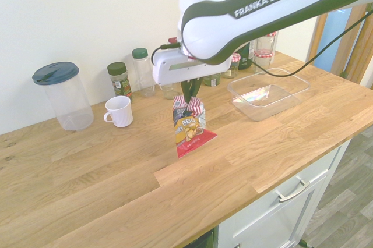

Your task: Put the chip bag into the container

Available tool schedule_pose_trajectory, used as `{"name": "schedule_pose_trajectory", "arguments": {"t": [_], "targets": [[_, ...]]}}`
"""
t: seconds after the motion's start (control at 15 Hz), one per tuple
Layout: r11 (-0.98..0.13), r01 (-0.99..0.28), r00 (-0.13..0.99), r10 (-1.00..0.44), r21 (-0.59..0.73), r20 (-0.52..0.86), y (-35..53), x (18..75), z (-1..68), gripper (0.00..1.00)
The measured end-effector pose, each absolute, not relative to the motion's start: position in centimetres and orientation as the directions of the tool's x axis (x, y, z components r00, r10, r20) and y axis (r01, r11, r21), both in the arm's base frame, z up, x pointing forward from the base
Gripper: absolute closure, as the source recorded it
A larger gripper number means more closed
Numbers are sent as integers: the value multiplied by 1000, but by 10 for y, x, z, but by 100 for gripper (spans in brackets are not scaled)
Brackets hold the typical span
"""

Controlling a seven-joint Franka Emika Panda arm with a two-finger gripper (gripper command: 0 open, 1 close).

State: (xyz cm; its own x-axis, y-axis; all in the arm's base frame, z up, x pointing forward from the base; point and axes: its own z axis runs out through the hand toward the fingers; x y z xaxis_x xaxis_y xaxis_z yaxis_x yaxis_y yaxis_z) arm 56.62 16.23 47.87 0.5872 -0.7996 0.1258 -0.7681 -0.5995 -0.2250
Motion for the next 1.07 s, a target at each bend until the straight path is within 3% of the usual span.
{"name": "schedule_pose_trajectory", "arguments": {"t": [0.53, 1.07], "targets": [[-522, -781, 531, -844, -342, 76, -14, 522, 567, 100], [-472, -807, 495, -868, -356, 28, -182, 523, 574, 100]]}}
